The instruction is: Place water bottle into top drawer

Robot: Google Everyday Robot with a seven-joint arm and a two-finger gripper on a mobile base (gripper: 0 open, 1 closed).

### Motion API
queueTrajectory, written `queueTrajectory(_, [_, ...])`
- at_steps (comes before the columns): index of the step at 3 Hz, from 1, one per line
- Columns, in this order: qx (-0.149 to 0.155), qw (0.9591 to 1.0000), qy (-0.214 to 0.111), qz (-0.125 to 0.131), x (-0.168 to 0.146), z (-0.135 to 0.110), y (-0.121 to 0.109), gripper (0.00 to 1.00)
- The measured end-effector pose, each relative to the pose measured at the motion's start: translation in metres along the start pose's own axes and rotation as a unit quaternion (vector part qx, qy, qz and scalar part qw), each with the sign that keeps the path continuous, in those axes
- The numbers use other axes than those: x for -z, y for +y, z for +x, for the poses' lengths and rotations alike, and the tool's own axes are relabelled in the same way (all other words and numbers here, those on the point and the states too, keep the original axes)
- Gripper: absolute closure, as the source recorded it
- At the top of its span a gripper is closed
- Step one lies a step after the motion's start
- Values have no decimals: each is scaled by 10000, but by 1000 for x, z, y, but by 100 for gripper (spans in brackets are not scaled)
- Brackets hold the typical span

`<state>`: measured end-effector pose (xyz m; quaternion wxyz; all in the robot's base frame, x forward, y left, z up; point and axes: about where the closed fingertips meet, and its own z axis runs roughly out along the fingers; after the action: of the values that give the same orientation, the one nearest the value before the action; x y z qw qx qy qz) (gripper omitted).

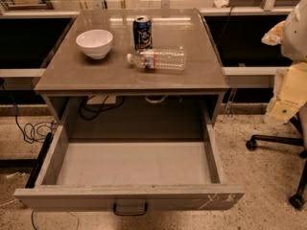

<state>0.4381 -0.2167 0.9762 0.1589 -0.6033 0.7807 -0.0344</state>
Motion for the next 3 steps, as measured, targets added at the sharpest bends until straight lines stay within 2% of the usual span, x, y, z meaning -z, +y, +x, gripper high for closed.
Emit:
queueTrajectory(1, [3,10000,-2,0,0,0,0,0])
queueTrajectory(2, [197,9997,-141,6,1,-13,-5,0])
queueTrajectory(3, [540,9967,-610,68,0,-37,-14,0])
